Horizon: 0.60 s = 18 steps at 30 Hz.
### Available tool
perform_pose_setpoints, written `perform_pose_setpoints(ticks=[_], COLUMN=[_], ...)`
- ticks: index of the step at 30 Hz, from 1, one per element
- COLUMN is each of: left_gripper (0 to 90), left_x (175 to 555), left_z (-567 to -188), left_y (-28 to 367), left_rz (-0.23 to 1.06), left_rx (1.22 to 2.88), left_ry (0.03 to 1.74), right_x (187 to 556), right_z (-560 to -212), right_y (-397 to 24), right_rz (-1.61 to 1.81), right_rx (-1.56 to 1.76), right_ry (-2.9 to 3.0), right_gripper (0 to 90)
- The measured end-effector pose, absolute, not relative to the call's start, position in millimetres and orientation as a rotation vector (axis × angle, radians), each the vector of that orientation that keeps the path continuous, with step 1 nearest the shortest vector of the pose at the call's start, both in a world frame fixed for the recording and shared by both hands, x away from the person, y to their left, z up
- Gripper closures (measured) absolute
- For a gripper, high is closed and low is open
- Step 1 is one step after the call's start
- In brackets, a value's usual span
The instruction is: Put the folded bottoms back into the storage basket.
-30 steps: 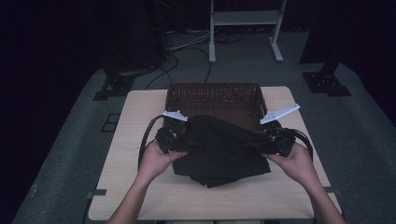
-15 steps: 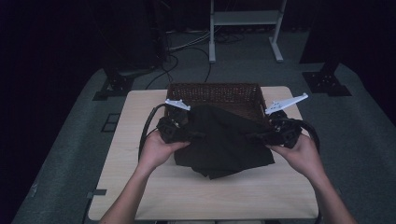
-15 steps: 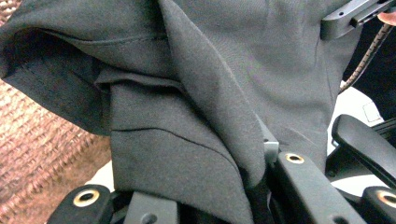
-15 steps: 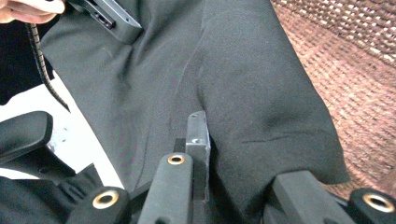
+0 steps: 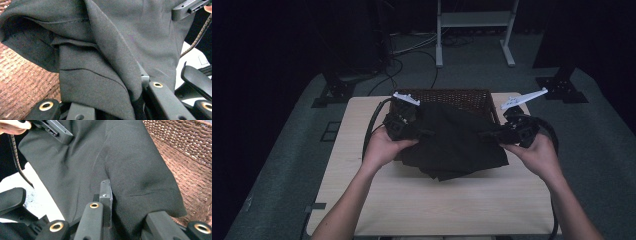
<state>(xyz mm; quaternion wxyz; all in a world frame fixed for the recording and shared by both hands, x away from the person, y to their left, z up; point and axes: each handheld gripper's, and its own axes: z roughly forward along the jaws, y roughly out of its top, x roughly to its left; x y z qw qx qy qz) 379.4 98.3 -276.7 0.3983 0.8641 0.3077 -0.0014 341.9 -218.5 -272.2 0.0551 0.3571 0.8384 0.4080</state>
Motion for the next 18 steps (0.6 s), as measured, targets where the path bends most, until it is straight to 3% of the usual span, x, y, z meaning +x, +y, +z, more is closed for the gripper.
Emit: perform_pose_setpoints(ticks=[18], left_gripper=[69.8], left_x=[400.2], left_z=[-247.8], left_y=[106.2], left_rz=[0.021], left_rx=[2.156], left_ry=[0.816], right_x=[368.1], right_z=[-241.0], right_y=[-210.9], right_rz=[1.231], right_rx=[1.079], right_ry=[2.522], right_gripper=[77.3])
